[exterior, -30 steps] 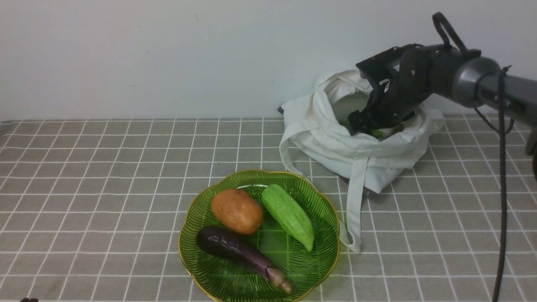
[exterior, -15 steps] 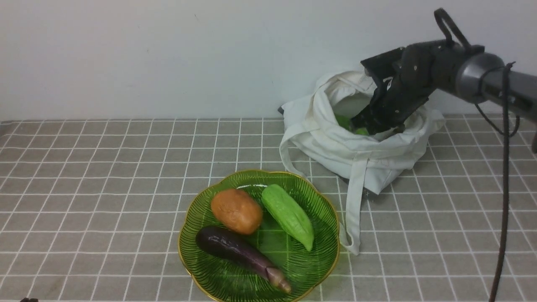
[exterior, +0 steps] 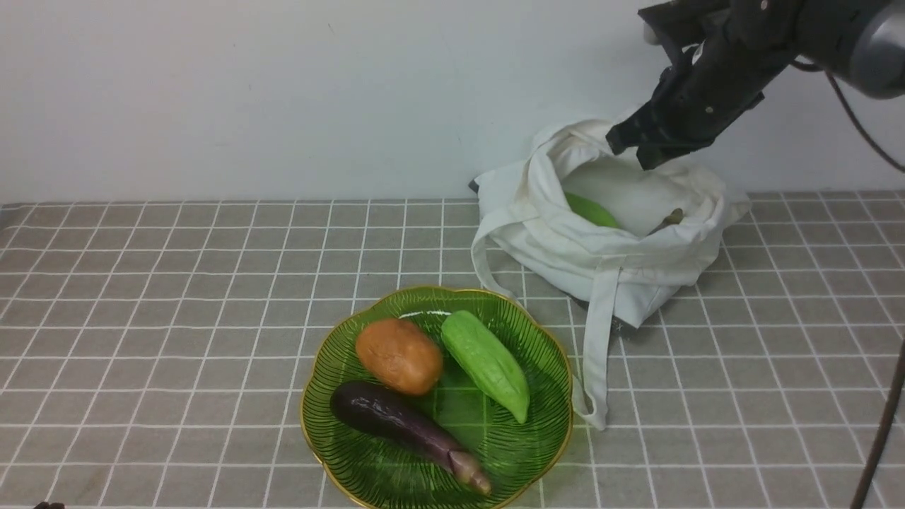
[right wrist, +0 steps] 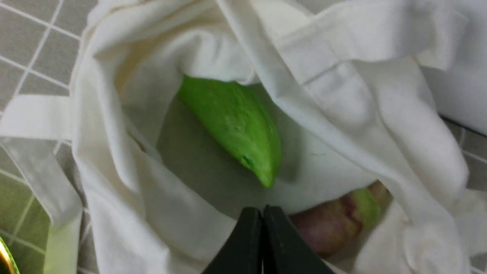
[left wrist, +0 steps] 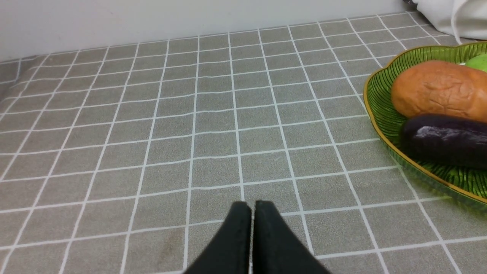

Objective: Take vegetables from bag on grey coffee tablecloth place on plate.
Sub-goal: 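Reach into the cloth bag and grasp the green vegetable inside with the right gripper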

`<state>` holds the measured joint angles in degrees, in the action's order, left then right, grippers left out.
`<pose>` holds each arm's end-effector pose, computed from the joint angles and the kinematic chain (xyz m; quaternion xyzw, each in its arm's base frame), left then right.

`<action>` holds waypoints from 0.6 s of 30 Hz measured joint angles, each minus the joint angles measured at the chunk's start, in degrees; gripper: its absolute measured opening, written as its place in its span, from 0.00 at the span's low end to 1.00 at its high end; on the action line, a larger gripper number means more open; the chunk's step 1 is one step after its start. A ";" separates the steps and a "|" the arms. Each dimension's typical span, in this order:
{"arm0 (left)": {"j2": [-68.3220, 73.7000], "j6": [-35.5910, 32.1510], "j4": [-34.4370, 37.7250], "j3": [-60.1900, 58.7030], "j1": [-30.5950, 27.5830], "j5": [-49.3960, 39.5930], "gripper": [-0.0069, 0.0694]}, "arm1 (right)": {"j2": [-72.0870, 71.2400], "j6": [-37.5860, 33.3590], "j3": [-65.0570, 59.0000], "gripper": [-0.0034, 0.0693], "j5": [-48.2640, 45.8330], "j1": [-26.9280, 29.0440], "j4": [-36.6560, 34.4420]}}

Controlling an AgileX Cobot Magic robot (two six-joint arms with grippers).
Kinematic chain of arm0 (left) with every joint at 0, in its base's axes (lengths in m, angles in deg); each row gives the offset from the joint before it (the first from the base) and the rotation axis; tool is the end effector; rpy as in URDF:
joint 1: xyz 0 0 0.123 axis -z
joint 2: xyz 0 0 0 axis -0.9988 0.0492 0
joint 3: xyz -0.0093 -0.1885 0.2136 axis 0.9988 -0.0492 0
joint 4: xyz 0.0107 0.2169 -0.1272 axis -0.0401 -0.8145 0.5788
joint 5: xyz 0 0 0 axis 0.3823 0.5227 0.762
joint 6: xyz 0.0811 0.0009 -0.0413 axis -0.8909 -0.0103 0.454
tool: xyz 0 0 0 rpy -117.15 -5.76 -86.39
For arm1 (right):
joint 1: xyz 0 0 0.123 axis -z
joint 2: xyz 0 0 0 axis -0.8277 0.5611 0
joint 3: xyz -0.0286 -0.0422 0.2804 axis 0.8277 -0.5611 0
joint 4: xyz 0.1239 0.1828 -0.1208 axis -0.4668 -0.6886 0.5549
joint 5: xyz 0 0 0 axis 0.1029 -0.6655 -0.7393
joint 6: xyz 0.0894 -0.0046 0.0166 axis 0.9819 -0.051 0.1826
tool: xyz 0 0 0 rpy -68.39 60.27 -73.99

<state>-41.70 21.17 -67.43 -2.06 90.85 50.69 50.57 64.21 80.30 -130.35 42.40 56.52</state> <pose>0.0522 -0.0043 0.1706 0.0429 0.8035 -0.0131 0.5936 0.4620 0.1193 0.2643 -0.2026 0.9499 0.0534 0.2318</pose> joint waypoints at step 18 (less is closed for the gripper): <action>0.00 0.00 0.00 0.00 0.00 0.00 0.08 | 14.63 -9.56 0.00 0.81 20.64 0.00 -8.45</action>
<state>-41.70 21.17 -67.43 -2.06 90.85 50.69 65.21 54.65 80.30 -109.71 42.40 48.07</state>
